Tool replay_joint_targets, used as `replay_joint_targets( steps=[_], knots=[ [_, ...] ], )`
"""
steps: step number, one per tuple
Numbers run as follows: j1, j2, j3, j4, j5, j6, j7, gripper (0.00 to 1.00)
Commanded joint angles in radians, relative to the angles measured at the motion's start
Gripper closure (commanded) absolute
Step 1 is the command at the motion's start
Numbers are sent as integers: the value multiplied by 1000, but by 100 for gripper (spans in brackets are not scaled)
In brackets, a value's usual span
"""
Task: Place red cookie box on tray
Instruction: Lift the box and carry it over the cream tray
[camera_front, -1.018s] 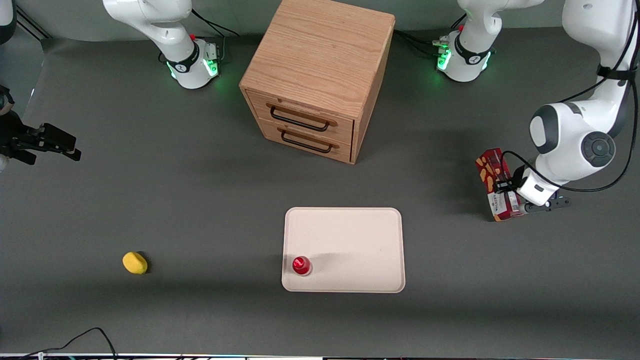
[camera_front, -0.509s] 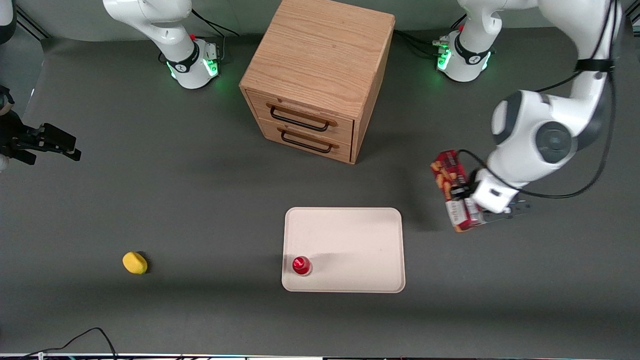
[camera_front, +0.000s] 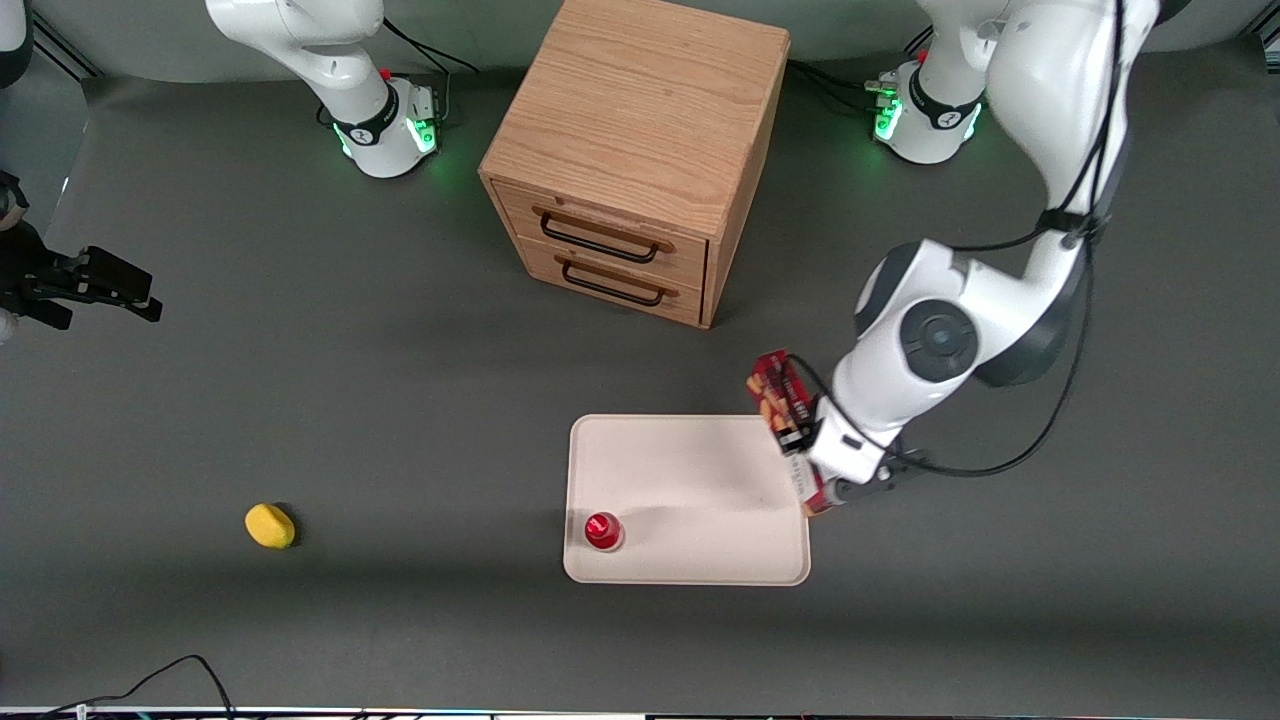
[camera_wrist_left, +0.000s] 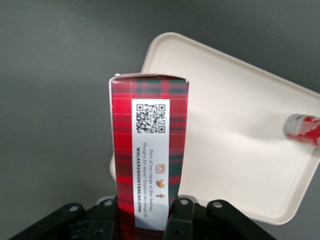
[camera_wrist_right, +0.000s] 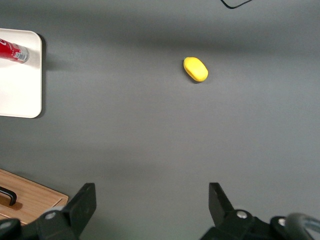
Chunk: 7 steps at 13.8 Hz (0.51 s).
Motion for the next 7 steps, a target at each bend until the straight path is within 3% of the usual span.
replay_joint_targets(
  steps=[1, 7],
  knots=[
    [-84, 142, 6, 226, 76, -70, -117, 100],
    [-86, 232, 6, 245, 125, -41, -142, 100]
  ],
)
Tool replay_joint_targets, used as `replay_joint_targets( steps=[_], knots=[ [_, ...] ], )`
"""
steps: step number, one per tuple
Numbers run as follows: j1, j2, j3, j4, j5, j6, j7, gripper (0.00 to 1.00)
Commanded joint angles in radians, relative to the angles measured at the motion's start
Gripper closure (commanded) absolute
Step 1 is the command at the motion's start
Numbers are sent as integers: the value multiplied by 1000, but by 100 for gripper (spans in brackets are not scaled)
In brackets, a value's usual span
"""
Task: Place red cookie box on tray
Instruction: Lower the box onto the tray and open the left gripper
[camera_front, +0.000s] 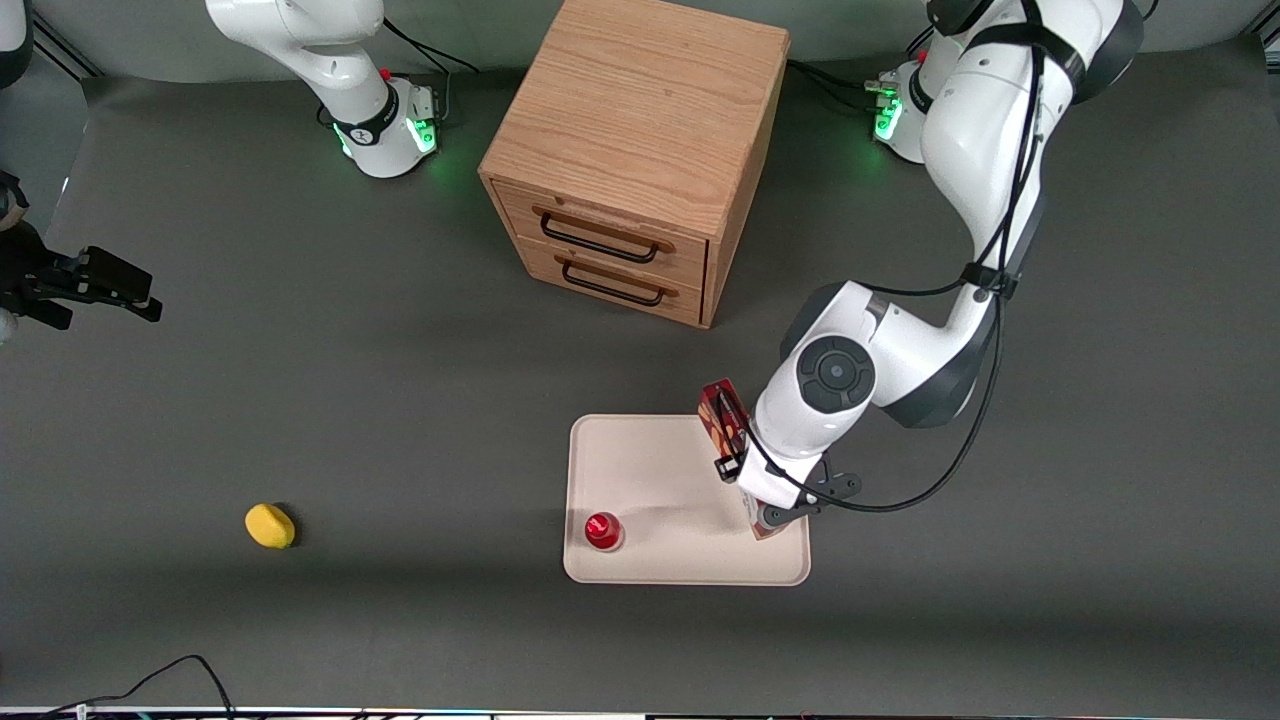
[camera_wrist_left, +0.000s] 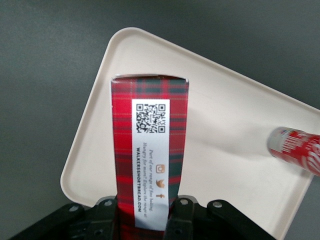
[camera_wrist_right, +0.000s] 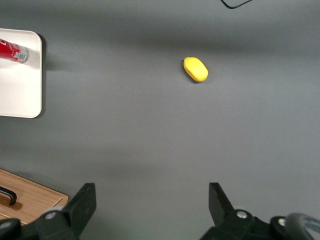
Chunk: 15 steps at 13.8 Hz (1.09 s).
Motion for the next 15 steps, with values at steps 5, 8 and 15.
replay_joint_targets(
  steps=[5, 8, 15],
  knots=[
    [3, 84, 2, 27, 92, 56, -24, 100],
    [3, 105, 2, 18, 108, 105, -19, 100],
    [34, 117, 5, -47, 148, 213, -4, 29]
  ],
)
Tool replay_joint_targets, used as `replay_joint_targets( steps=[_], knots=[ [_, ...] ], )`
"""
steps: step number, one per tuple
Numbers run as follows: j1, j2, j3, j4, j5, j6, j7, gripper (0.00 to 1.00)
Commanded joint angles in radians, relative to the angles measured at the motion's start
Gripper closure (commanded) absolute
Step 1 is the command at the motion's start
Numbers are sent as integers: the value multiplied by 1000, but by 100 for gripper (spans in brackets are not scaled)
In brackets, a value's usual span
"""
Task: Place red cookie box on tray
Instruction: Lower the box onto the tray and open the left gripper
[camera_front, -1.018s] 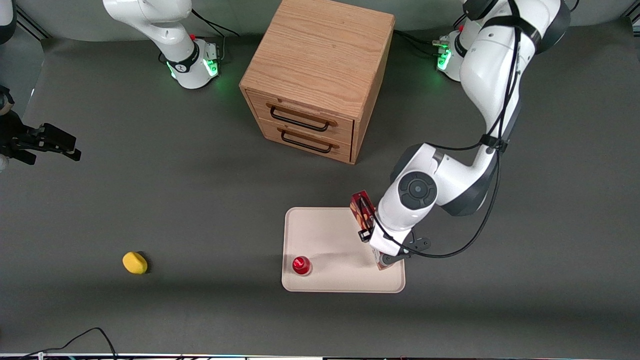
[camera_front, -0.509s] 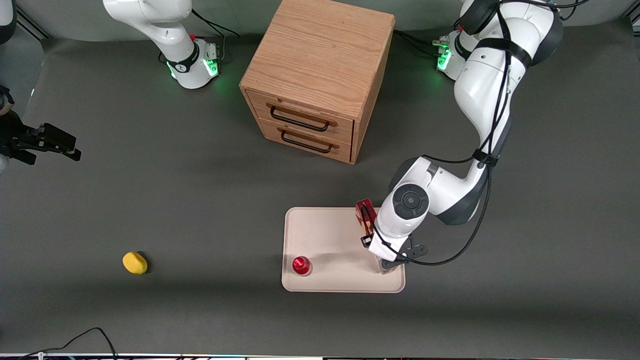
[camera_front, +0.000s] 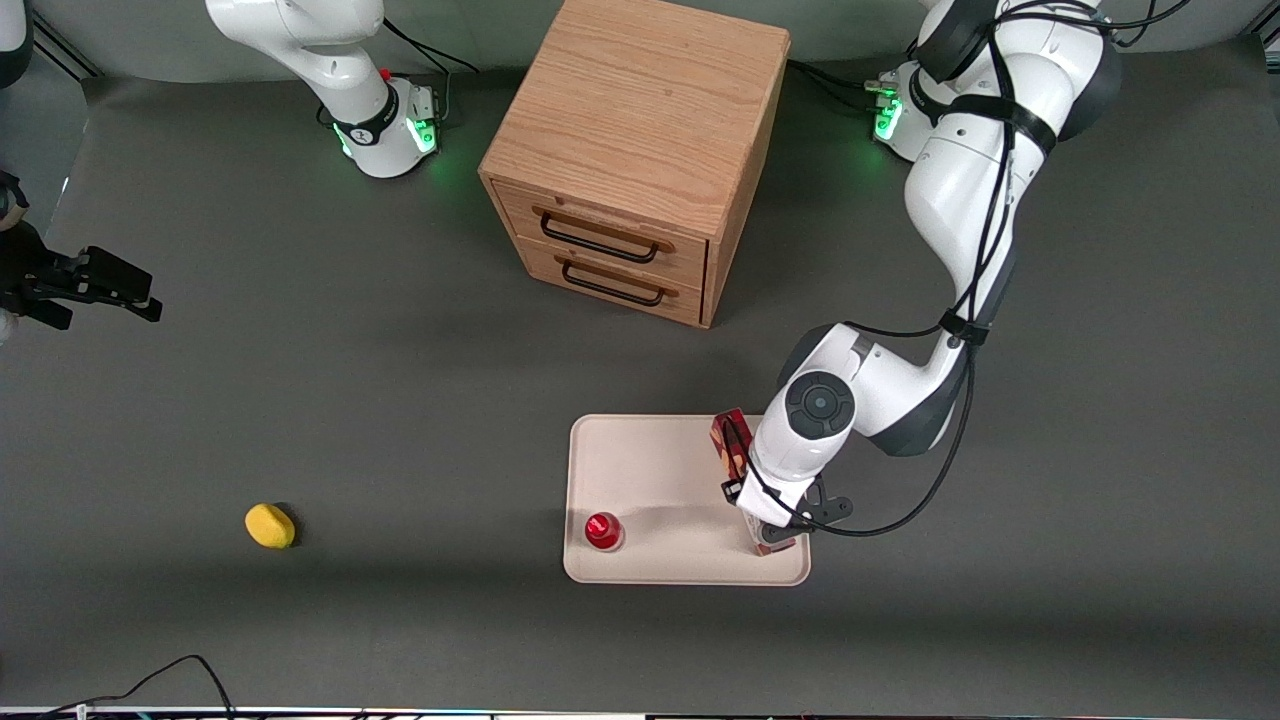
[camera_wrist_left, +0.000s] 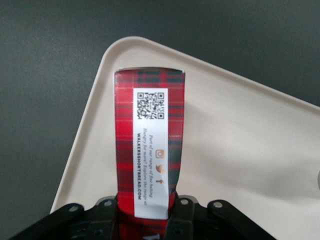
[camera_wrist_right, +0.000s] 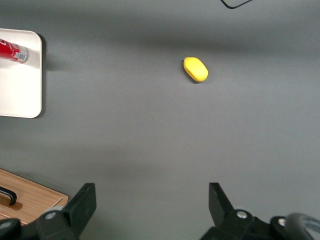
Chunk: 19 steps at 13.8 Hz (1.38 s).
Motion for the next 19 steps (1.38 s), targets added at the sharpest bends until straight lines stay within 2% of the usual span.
replay_joint_targets(
  steps=[1, 2, 5, 10, 13, 16, 19],
  knots=[
    [16, 3, 3, -29, 29, 37, 0, 3],
    [17, 1, 3, -25, 29, 34, 0, 0],
    [17, -29, 0, -11, 20, -29, -4, 0],
    [25, -83, -40, 103, -35, -325, 17, 0],
    [61, -172, -32, 114, -101, -480, 153, 0],
    [130, -345, 2, 2, -185, -571, 355, 0],
    [140, -535, 119, -170, -259, -583, 558, 0]
  ],
)
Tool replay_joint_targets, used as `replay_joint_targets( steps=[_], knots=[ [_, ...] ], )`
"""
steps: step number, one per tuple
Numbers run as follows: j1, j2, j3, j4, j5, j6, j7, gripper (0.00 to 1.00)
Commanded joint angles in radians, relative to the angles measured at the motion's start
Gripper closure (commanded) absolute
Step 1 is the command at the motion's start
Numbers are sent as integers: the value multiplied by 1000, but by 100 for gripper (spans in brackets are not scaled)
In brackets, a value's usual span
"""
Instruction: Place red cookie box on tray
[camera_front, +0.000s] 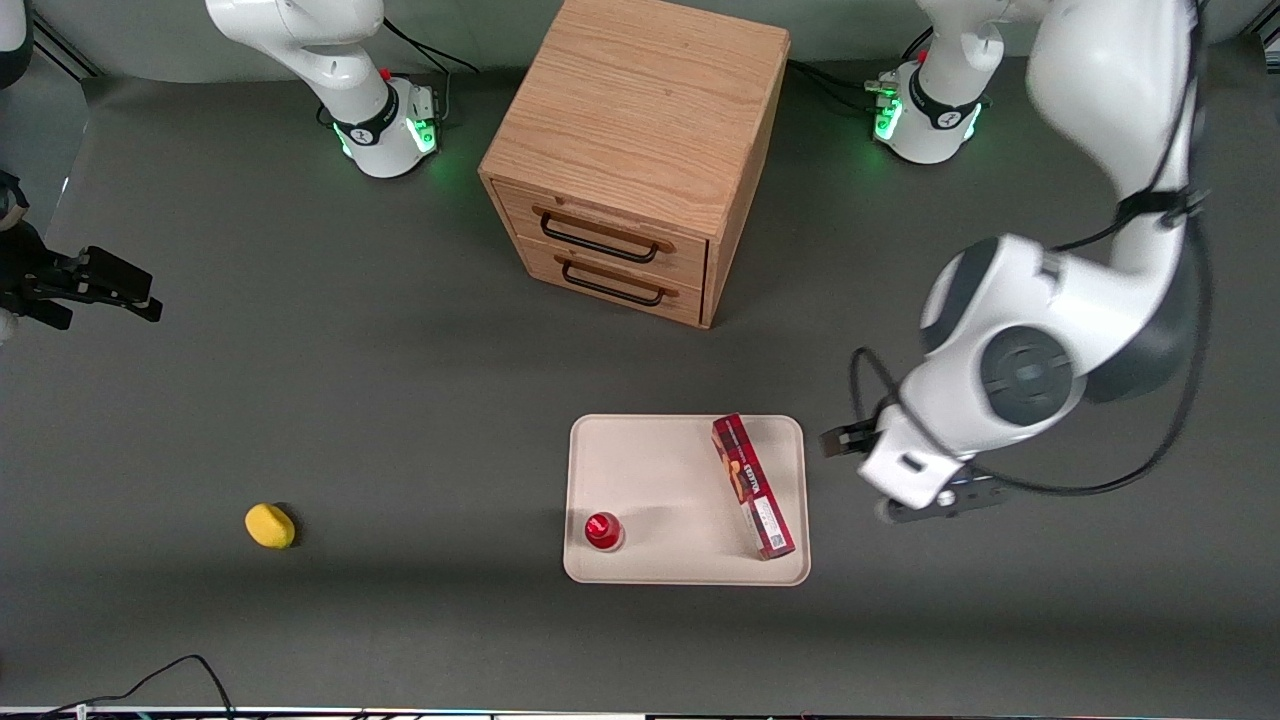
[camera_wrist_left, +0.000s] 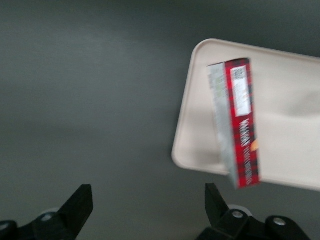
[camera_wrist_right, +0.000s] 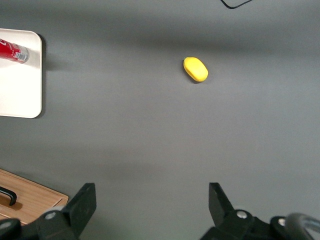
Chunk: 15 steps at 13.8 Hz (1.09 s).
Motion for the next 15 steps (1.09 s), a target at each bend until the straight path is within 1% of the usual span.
replay_joint_targets(
  steps=[1, 3, 5, 6, 9, 11, 12, 13, 15],
  knots=[
    [2, -221, 111, -237, -66, -6, 178, 0],
    [4, -304, 180, -320, -70, -9, 284, 0],
    [2, -385, 269, -418, -121, 21, 454, 0],
    [2, -413, 312, -437, -123, 9, 526, 0],
    [-7, -488, 408, -437, -118, -83, 645, 0],
    [-19, -511, 458, -435, -104, -89, 737, 0],
    [-41, -520, 481, -432, -78, -89, 752, 0],
    [-62, -524, 503, -428, -67, -92, 752, 0],
    [-84, -524, 520, -416, -66, -103, 751, 0]
  ],
)
